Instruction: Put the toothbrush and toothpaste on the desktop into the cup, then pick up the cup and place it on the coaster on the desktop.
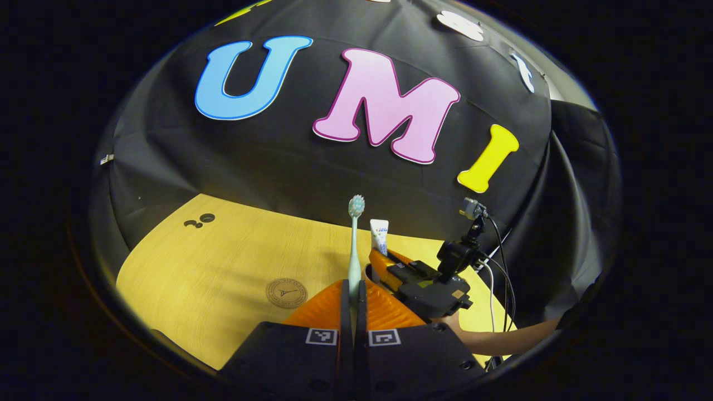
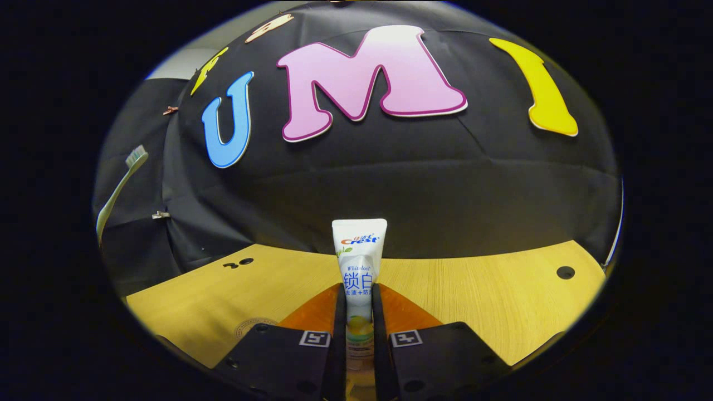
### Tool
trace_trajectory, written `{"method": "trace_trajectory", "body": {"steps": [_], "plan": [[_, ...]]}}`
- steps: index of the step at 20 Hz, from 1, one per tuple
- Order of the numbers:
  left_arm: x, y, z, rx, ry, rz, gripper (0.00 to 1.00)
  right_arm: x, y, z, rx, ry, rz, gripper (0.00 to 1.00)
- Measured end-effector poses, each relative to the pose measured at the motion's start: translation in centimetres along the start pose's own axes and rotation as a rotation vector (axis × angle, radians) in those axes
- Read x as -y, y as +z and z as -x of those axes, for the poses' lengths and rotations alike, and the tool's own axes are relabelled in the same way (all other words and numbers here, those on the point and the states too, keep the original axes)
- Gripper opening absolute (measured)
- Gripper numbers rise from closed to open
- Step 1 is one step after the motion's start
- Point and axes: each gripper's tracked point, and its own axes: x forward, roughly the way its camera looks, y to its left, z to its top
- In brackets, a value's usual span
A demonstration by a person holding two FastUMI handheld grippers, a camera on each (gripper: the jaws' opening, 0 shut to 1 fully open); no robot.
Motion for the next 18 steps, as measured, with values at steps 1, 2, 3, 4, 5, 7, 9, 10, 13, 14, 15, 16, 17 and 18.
{"method": "trace_trajectory", "body": {"steps": [1, 2, 3, 4, 5, 7, 9, 10, 13, 14, 15, 16, 17, 18], "plan": [[0.3, 0.1, -0.1, 0.002, -0.004, 0.000, 0.06, 0.0, -0.5, 0.1, -0.013, 0.009, -0.002, 0.31], [0.5, 0.1, -0.4, 0.006, -0.008, -0.001, 0.06, -0.1, -0.6, 0.3, -0.019, 0.017, -0.007, 0.36], [0.7, 0.2, -0.6, 0.009, -0.011, -0.002, 0.06, 0.1, -0.6, 0.7, -0.021, 0.014, -0.007, 0.41], [1.0, 0.1, -0.8, 0.015, -0.017, -0.001, 0.06, 0.4, -0.2, 1.0, -0.017, 0.012, -0.011, 0.46], [1.4, 0.4, -1.1, 0.025, -0.025, 0.002, 0.06, 0.6, 0.2, 1.5, -0.013, 0.012, -0.020, 0.77], [2.3, 1.1, -2.2, 0.055, -0.047, 0.008, 0.06, 1.7, 1.2, 2.9, -0.005, -0.012, -0.023, 0.98], [3.2, 2.0, -3.9, 0.089, -0.070, 0.008, 0.06, 3.0, 1.7, 4.6, -0.008, -0.042, -0.027, 0.98], [3.7, 2.5, -4.8, 0.108, -0.086, 0.006, 0.06, 3.6, 1.8, 5.5, -0.014, -0.058, -0.030, 0.98], [5.2, 3.8, -7.7, 0.168, -0.135, 0.005, 0.06, 6.1, 1.7, 8.0, -0.040, -0.115, -0.035, 0.98], [5.5, 4.1, -8.8, 0.187, -0.145, 0.001, 0.06, 6.7, 1.6, 8.6, -0.049, -0.129, -0.036, 0.98], [5.8, 4.3, -9.9, 0.203, -0.157, 0.001, 0.06, 7.3, 1.4, 9.3, -0.058, -0.143, -0.037, 0.98], [6.3, 4.4, -10.9, 0.221, -0.170, 0.000, 0.06, 7.8, 1.3, 9.7, -0.065, -0.151, -0.037, 0.98], [6.6, 4.6, -11.9, 0.240, -0.181, -0.001, 0.06, 8.4, 1.4, 10.2, -0.066, -0.161, -0.031, 0.98], [6.9, 4.9, -12.9, 0.270, -0.187, -0.006, 0.06, 9.2, 1.2, 10.5, -0.071, -0.183, -0.019, 0.98]]}}
